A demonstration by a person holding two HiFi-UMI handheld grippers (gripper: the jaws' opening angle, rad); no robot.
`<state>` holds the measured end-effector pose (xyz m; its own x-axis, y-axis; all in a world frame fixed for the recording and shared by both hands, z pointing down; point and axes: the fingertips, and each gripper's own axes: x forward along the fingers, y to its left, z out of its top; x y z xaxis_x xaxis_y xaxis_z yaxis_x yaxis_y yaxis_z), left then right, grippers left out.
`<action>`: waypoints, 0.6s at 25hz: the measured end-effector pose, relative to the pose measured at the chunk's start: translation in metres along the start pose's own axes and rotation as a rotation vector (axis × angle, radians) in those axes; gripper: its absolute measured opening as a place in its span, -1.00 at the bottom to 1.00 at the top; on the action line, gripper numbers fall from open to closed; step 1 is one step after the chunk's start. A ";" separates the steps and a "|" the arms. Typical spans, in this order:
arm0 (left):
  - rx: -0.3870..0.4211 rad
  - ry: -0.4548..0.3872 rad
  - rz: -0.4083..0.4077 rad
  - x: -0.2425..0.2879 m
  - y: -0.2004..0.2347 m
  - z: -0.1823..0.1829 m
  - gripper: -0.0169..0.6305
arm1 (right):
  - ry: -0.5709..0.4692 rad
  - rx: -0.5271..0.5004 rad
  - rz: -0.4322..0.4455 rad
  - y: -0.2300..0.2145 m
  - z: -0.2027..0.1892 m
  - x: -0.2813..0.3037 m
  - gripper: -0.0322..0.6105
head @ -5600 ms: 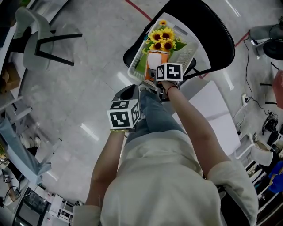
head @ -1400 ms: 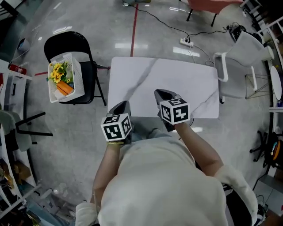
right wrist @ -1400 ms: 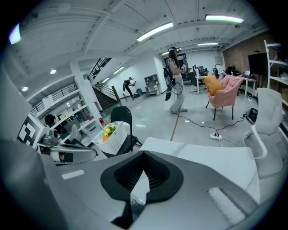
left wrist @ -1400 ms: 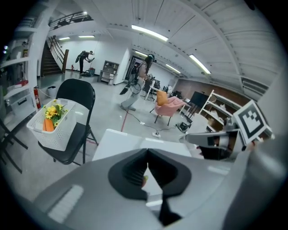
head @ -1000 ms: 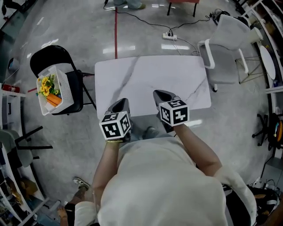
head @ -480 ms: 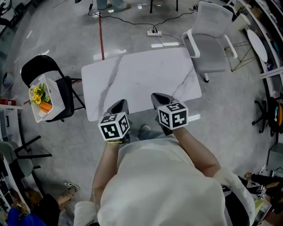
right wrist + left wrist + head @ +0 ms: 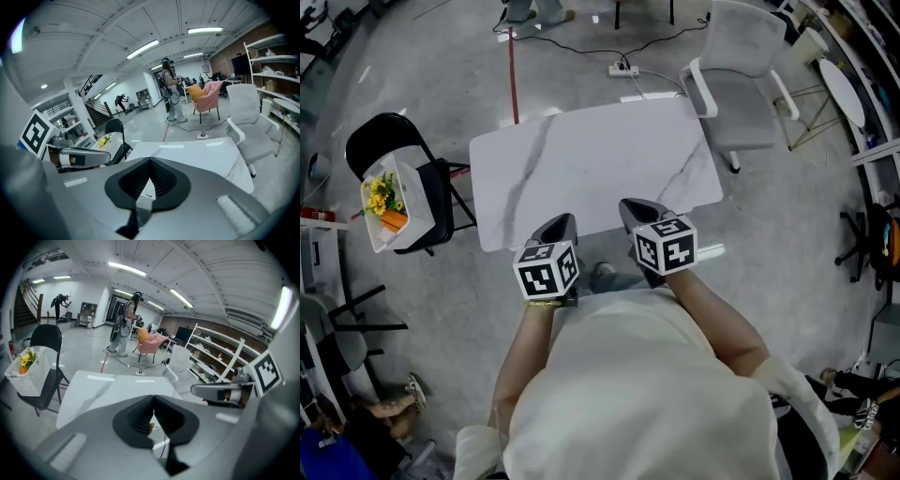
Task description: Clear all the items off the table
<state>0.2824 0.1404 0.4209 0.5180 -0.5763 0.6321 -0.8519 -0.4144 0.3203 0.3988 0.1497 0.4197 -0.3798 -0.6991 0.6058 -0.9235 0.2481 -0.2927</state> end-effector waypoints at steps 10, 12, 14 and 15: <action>0.022 -0.014 0.007 -0.013 -0.005 -0.001 -0.92 | -0.042 -0.019 0.013 0.011 0.007 -0.004 -0.90; 0.024 -0.018 0.006 -0.015 -0.005 -0.003 -0.92 | -0.044 -0.022 0.014 0.013 0.005 -0.004 -0.90; 0.027 -0.022 0.006 -0.017 -0.005 -0.004 -0.92 | -0.046 -0.023 0.014 0.015 0.003 -0.005 -0.90; 0.028 -0.023 0.006 -0.018 -0.005 -0.004 -0.92 | -0.047 -0.024 0.013 0.015 0.003 -0.006 -0.90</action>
<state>0.2767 0.1560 0.4108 0.5145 -0.5947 0.6178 -0.8528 -0.4302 0.2961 0.3874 0.1559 0.4098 -0.3897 -0.7265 0.5659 -0.9195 0.2731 -0.2826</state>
